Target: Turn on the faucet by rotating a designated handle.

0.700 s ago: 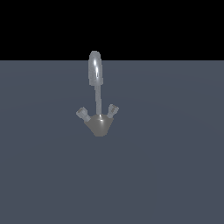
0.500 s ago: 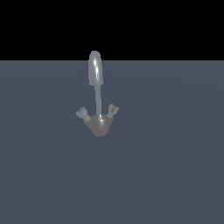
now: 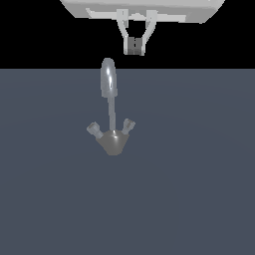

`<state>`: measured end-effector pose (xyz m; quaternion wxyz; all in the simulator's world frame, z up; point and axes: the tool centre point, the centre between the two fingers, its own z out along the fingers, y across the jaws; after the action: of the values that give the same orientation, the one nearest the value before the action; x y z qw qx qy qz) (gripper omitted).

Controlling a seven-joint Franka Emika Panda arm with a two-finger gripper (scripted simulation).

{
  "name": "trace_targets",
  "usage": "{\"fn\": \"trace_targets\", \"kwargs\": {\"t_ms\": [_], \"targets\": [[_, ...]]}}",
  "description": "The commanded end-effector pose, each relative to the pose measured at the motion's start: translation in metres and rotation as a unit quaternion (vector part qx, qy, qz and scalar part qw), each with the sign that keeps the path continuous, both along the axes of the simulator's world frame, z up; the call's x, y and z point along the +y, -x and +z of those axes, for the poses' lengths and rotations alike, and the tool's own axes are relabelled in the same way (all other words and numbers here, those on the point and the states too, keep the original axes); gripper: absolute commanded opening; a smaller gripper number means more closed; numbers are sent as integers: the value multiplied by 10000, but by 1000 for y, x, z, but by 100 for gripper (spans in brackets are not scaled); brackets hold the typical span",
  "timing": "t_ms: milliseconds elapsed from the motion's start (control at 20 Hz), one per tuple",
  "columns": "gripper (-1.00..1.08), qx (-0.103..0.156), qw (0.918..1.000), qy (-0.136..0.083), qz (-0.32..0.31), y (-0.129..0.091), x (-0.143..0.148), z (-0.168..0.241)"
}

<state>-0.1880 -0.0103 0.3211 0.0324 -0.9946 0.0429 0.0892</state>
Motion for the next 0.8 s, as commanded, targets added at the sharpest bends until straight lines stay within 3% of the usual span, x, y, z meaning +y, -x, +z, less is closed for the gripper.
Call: {"fn": "trace_targets", "kwargs": {"t_ms": [0,50,100,150,250,350,400,450,500,550,600,650,700,750], "targets": [[-77,-90,9988,-188,-448,-15,-19,-11],[-76,-97,9976,-318,-603,-21,-26,-24],[-88,-118,9992,-305,-227,-34,11,-32],[-70,-91,9968,-327,-725,-38,-7,-44],[-68,54,9946,-235,-1010,-34,-20,-68],[-73,-222,9841,-420,-1709,-74,-22,-67],[-60,-289,9834,-437,-1739,-88,-12,-74],[-53,-251,9734,-510,-2218,-92,-29,-87],[-48,-210,9663,-595,-2496,-98,-22,-101],[-17,-261,9535,-621,-2936,-107,-42,-110],[38,-135,9496,-664,-3061,-109,-25,-126],[48,-89,9400,-645,-3350,-107,-32,-146],[28,-138,9394,-646,-3363,-115,-28,-155],[58,-66,9348,-547,-3509,-112,-36,-175]]}}
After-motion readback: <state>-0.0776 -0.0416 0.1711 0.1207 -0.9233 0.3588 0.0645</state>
